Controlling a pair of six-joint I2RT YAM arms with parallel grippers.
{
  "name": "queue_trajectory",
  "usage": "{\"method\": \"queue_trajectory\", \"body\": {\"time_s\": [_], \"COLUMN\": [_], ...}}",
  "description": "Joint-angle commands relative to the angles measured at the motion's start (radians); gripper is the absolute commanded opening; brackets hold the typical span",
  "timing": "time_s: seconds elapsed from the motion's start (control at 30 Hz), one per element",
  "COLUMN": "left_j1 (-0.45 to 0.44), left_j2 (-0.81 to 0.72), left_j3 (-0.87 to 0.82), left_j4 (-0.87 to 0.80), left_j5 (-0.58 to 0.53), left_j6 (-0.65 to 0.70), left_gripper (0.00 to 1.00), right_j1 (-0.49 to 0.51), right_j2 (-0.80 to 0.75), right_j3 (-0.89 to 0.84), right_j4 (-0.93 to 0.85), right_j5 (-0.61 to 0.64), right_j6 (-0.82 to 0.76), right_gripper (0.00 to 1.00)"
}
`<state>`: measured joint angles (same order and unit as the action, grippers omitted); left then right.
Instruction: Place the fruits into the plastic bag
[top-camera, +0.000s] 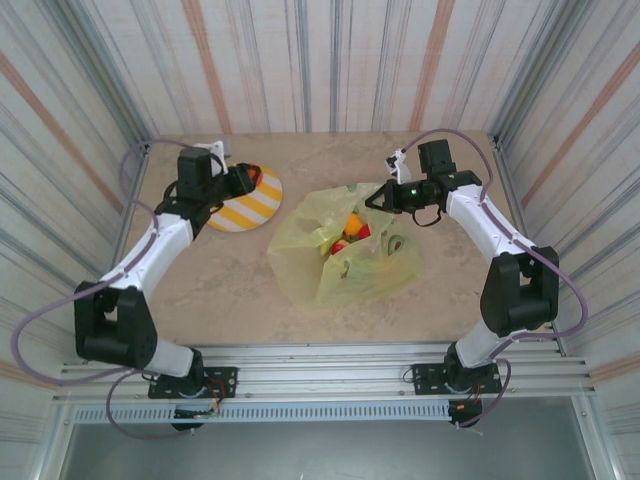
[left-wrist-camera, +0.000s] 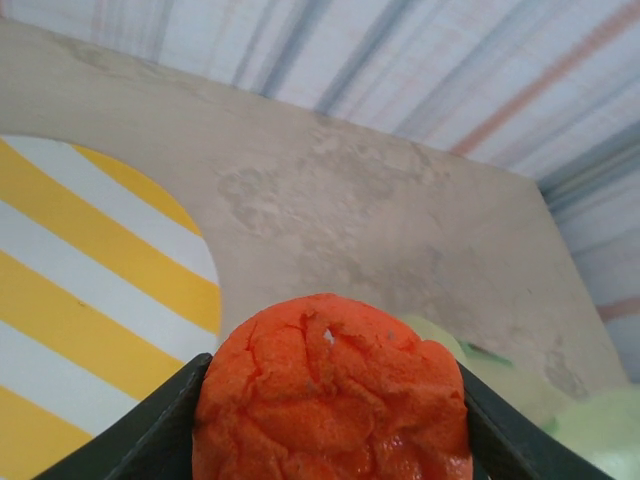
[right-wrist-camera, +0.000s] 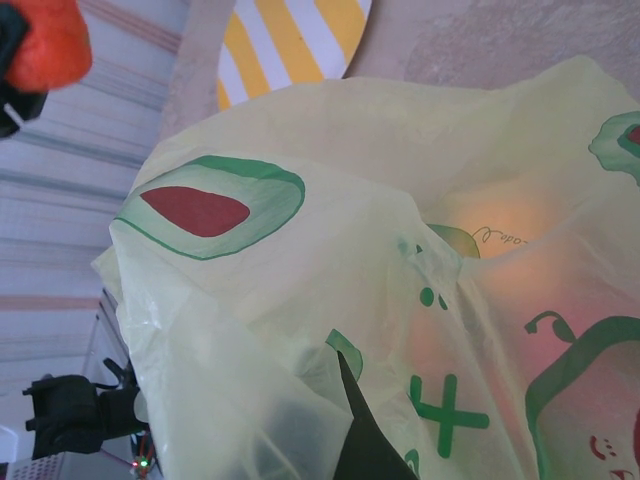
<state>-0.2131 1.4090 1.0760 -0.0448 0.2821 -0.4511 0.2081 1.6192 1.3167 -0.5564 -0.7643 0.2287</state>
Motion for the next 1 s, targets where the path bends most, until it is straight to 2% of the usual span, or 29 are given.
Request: {"method": "queue_trajectory", "body": {"time_s": [0.0,0.23,0.37,0.47,0.6,0.83,0.97], "left_j1": [-0.067,-0.294,-0.420,-0.482,-0.523,-0.542,-0.542], "left_j2": [-0.111,-0.306,-0.322,-0.300,-0.210,-0.026,0.091], "left_j3": [-0.073,-0.217,-0.256,-0.294,-0.279,-0.185,-0.117], "left_j4": [0.009,-0.046,-0.076,-0.024,0.013,-0.020,0.028], "left_j5": [0.018,-0.019,-0.063,-0.063,-0.040,-0.137,-0.105], "left_j6": [-0.013,0.003,0.011,0.009,0.039,0.105,0.114], "left_gripper": [0.55,0.56,0.56,0.56,0.56,0.56,0.56], "right_j1": [0.001,-0.002,-0.002,-0.001,0.009,0.019,0.028], "right_j2": [-0.017,0.000,0.007,0.011,0.015,0.011,0.017], "right_j3": [-0.011,-0.007,-0.001,0.004,0.024,0.035,0.041], "right_j4": [0.000,0.000,0.008,0.014,0.009,-0.001,-0.001], "right_j5": [-0.018,-0.017,-0.012,-0.010,-0.006,0.003,0.005], "right_j6": [0.014,0.009,0.011,0.021,0.025,0.026,0.031], "right_gripper": [0.00,0.00,0.00,0.00,0.00,0.00,0.00]}}
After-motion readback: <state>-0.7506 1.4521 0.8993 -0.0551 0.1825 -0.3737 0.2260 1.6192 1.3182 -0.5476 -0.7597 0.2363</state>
